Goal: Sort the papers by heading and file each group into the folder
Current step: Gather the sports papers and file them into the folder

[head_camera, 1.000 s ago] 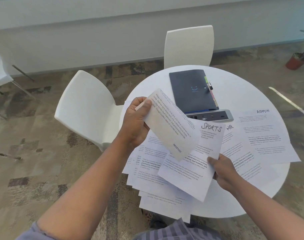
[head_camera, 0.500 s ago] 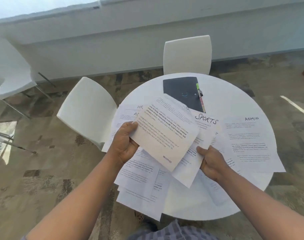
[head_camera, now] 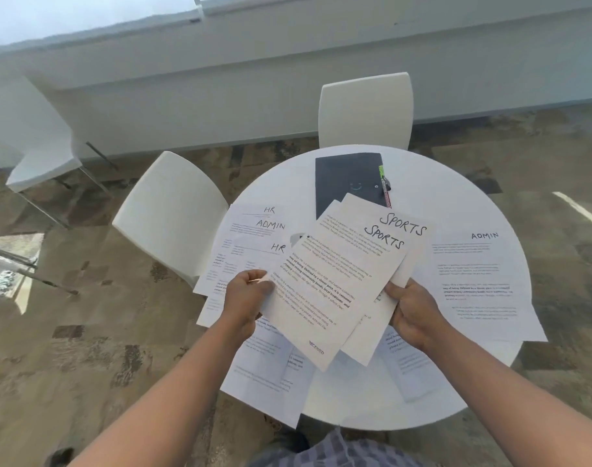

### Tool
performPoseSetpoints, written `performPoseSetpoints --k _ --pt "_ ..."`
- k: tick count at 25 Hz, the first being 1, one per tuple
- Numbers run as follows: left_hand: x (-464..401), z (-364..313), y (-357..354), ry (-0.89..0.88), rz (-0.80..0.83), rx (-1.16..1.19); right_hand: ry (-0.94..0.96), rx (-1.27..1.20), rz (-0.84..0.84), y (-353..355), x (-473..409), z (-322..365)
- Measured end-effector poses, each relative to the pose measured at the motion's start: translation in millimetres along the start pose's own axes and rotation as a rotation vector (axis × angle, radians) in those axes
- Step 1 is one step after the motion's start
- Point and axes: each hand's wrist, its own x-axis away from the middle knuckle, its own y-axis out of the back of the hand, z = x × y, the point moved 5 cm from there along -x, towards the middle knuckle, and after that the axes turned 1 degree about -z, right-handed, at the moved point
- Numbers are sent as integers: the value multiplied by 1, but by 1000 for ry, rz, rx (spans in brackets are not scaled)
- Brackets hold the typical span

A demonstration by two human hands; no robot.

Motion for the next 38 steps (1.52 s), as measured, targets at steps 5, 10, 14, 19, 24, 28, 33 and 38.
performPoseSetpoints --k 5,10,14,19,24,28,33,38 --pt "0 -15 -1 1 270 -413 -52 96 91 -1 5 1" --pt "5 2 -27 165 566 -172 -140 139 198 -7 19 -1" --pt "13 20 -51 34 435 -36 -109 158 262 -8 29 7" --pt "34 2 -75 -277 288 -46 312 417 7 14 30 30" --pt "45 6 -90 -374 252 -84 386 486 -23 34 37 27" --pt "41 36 -96 -316 283 -153 290 583 -41 54 37 2" --pt "38 45 -100 -307 258 -189 246 606 -83 61 30 -7" --pt "36 62 -112 -251 385 -255 228 656 -53 67 21 -14"
